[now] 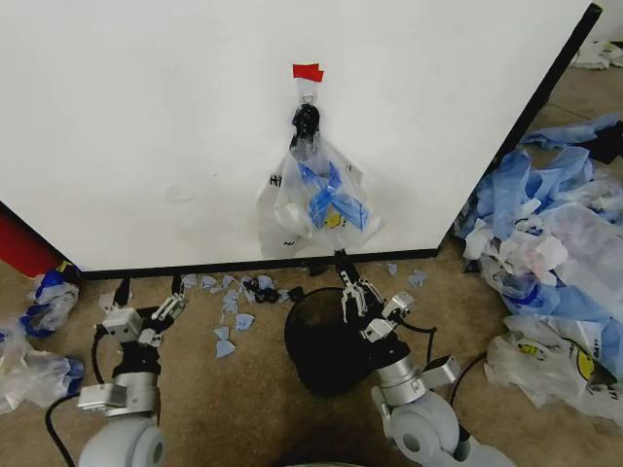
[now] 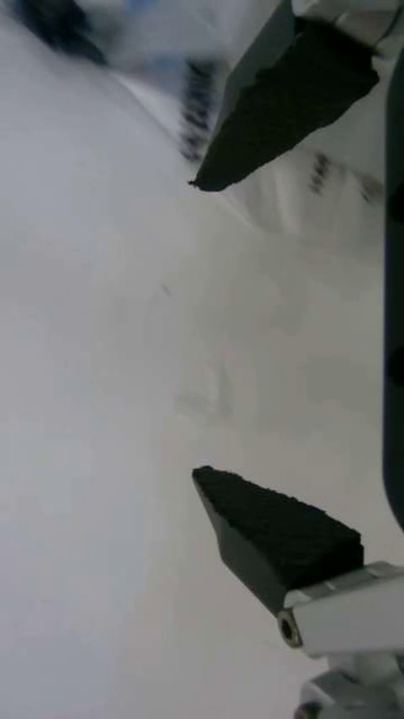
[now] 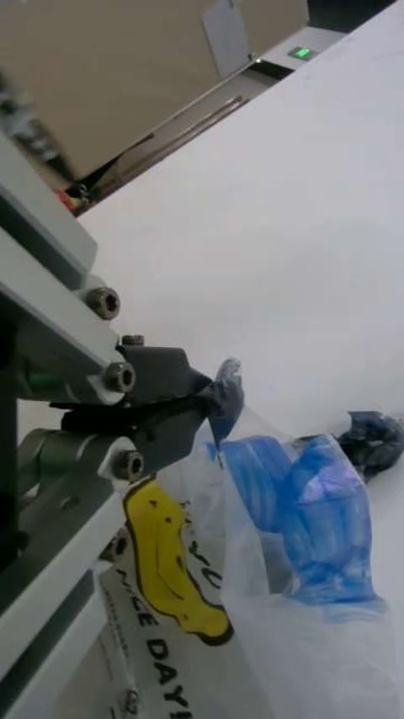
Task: Pick up the garbage bag from the wall and place it over the trash bin.
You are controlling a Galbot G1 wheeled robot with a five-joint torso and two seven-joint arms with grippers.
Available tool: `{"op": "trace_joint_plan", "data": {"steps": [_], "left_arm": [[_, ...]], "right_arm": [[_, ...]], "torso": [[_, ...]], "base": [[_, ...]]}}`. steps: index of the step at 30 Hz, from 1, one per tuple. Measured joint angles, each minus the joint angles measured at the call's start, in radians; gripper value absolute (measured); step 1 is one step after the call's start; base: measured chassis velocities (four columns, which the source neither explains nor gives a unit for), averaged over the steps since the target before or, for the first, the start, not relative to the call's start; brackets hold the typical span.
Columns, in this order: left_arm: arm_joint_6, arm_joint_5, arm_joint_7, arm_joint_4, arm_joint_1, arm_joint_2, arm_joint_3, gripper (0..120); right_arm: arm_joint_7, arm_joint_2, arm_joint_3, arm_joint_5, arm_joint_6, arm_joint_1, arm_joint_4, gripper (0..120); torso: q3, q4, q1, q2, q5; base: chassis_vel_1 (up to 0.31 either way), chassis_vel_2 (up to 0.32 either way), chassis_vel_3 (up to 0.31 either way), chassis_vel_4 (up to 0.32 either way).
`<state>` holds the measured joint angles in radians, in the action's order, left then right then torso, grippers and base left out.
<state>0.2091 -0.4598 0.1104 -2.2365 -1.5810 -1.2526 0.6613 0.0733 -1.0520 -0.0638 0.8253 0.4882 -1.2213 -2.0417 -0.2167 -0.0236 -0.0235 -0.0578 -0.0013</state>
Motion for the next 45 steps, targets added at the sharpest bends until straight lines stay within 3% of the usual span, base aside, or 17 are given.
{"op": "trace_joint_plan", "data": {"steps": [6, 7, 10, 14, 15, 20, 21, 22, 30, 34, 38, 45], "left_arm": [[-0.095, -0.216, 0.037, -0.129, -0.005, 0.176, 0.008, 96], [-0.095, -0.216, 0.037, -0.129, -0.005, 0.176, 0.008, 96], [-0.14, -0.37, 0.064, -0.178, -0.001, 0.323, 0.007, 97], [-0.162, -0.498, 0.07, -0.186, 0.024, 0.447, 0.003, 97], [-0.162, -0.498, 0.07, -0.186, 0.024, 0.447, 0.003, 97], [-0.175, -0.664, 0.066, -0.183, 0.087, 0.613, -0.001, 99], [-0.192, -0.781, 0.075, -0.19, 0.135, 0.683, -0.014, 99], [-0.2, -0.823, 0.08, -0.191, 0.159, 0.71, -0.03, 99], [-0.264, -0.934, 0.099, -0.158, 0.299, 0.821, -0.162, 98], [-0.328, -1.002, 0.141, -0.162, 0.338, 0.855, -0.169, 98], [-0.438, -1.15, 0.244, -0.187, 0.387, 0.917, -0.159, 99], [-0.546, -1.216, 0.268, -0.197, 0.504, 0.94, -0.154, 98]], "right_arm": [[0.001, 0.0, -0.03, 0.0, -0.009, 0.009, 0.009, 0], [0.001, 0.0, -0.03, 0.0, -0.009, 0.009, 0.009, 0], [-0.002, 0.002, -0.065, 0.009, -0.017, 0.033, 0.022, 0], [-0.009, 0.0, -0.096, 0.028, -0.026, 0.058, 0.033, 0], [-0.009, 0.0, -0.096, 0.028, -0.026, 0.058, 0.033, 0], [-0.014, -0.006, -0.112, 0.032, -0.032, 0.079, 0.052, 0], [-0.017, -0.011, -0.116, 0.032, -0.033, 0.085, 0.062, 0], [-0.018, -0.014, -0.119, 0.031, -0.033, 0.088, 0.067, 0], [-0.021, -0.02, -0.125, 0.026, -0.035, 0.091, 0.079, 0], [-0.021, -0.02, -0.125, 0.025, -0.035, 0.092, 0.079, 0], [-0.021, -0.027, -0.141, 0.022, -0.035, 0.104, 0.086, 0], [-0.021, -0.035, -0.147, 0.009, -0.035, 0.104, 0.092, 0]], "torso": [[0.0, -0.0002, 0.0, 0.0, 0.0001], [0.0, -0.0002, 0.0, 0.0, 0.0001], [0.0, -0.0002, 0.0, 0.0, 0.0], [0.0, 0.0, 0.0, 0.0, -0.0002], [0.0, 0.0, 0.0, 0.0, -0.0002], [0.0, -0.0001, 0.0, 0.0, -0.0001], [0.0, -0.0002, 0.0, 0.0, 0.0002], [0.0, -0.0001, 0.0, 0.0, 0.0004], [0.0, 0.0, 0.0, 0.0, 0.0], [0.0, 0.0001, 0.0, 0.0, 0.0], [0.0, 0.0, 0.0, 0.0, 0.0003], [0.0, -0.0002, 0.0, 0.0, 0.0002]], "base": [[0.0, 0.0, 0.0, 0.0], [0.0, 0.0, 0.0, 0.0], [0.0, 0.0, 0.0, 0.0], [0.0, 0.0, 0.0, 0.0], [0.0, 0.0, 0.0, 0.0], [0.0, 0.0, 0.0, 0.0], [0.0, 0.0, 0.0, 0.0], [0.0, 0.0, 0.0, 0.0], [0.0, 0.0, 0.0, 0.0], [0.0, 0.0, 0.0, 0.0], [0.0, 0.0, 0.0, 0.0], [0.0, 0.0, 0.0, 0.0]]}}
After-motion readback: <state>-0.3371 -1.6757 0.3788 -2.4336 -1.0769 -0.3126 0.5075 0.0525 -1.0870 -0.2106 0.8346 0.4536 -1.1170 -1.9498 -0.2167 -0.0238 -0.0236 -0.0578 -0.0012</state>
